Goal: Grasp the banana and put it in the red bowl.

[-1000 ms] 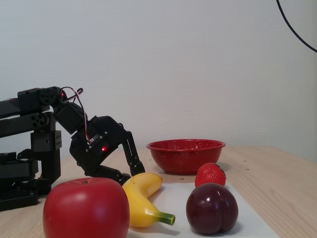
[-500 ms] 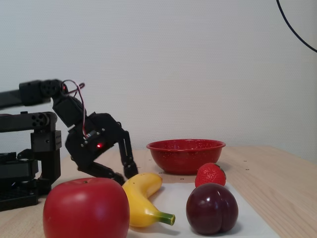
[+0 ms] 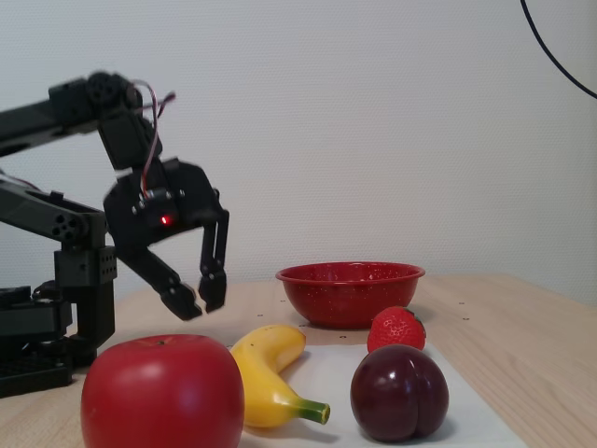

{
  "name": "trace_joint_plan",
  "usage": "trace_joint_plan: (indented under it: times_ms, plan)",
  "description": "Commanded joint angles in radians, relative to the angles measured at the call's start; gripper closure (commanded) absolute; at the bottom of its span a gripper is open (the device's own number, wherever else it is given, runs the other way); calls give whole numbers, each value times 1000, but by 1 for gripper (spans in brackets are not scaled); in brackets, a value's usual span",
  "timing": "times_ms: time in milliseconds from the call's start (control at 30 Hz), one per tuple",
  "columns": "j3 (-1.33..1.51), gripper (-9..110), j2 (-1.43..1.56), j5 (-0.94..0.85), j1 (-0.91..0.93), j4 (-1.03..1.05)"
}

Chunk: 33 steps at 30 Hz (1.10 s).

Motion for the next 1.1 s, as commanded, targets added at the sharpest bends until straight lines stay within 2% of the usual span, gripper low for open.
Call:
trace_joint_plan:
  times_ms: [0,333,767,1067]
  plan:
    - [-152,101,-60,78,-21,40]
    - [-469,101,-318,218,-176,204]
    - [-847,101,-652,204,-313,357]
    - [-914,94,-847,252,-374,353]
